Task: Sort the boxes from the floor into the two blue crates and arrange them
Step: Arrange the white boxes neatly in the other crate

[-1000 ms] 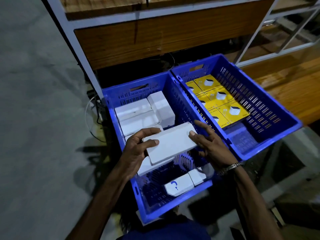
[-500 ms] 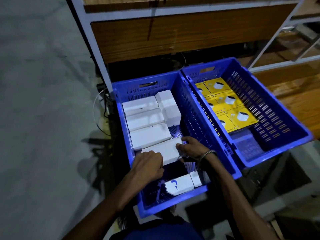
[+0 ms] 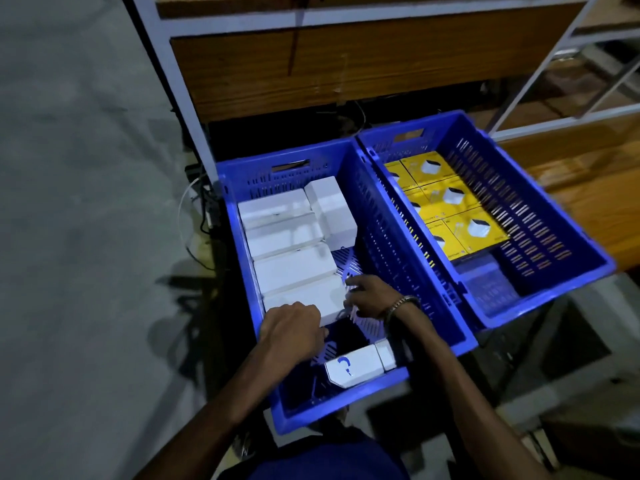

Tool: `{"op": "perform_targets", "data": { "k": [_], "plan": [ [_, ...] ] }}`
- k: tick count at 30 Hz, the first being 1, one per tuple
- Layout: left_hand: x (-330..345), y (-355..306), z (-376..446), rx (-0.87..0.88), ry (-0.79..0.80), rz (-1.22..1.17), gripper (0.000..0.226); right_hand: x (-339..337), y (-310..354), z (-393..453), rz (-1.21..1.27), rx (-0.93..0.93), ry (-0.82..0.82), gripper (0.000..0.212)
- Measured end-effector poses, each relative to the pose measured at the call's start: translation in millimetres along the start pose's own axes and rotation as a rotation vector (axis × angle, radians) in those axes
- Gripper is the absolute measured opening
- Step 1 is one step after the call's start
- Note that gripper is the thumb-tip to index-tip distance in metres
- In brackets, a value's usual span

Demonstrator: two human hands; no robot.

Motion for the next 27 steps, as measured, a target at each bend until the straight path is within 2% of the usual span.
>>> {"op": "perform_targets", "data": {
  "k": [2, 4, 5, 8, 11, 13, 15, 21, 27],
  "plan": [
    [-2, 2, 2, 0.049, 0.071, -0.253, 0.041, -25, 2, -21, 0.096, -0.052, -0.084, 0.033],
    [1, -5, -1, 0.194, 0.240, -0.545, 0.043, -52, -3, -43, 0.141, -0.133, -0.199, 0.031],
    [2, -10, -6, 0.286, 0.307, -0.592, 0.049, -62, -9, -55, 0.137, -0.159, -0.242, 0.030],
    [10, -16, -10, 0.443, 0.374, -0.470, 0.070, -74, -31, -78, 0.070, -0.142, -0.255, 0.022],
    [18, -11, -2, 0.405, 0.411, -0.406, 0.086, -67, -44, -90, 0.044, -0.167, -0.252, 0.022],
    [18, -10, 2, 0.388, 0.445, -0.432, 0.088, -61, -47, -93, 0.052, -0.196, -0.295, 0.024],
    [14, -11, 1, 0.393, 0.420, -0.428, 0.083, -58, -47, -94, 0.060, -0.207, -0.335, 0.023],
    [-7, -20, -12, 0.480, 0.180, -0.083, 0.070, -57, -43, -94, -0.010, -0.199, -0.375, 0.022],
    [-30, 10, -13, 0.338, 0.096, -0.193, 0.063, -54, -36, -98, -0.138, -0.231, -0.326, 0.018]
  ]
}}
Point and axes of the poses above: each hand's wrist, its own z-axis towards the middle knuckle, its own x-axis out of the palm, y = z × x, the point moved 3 cm from there along z, towards the middle knuckle, and after that the axes turned 8 degrees about -z, right-handed, at the moved point
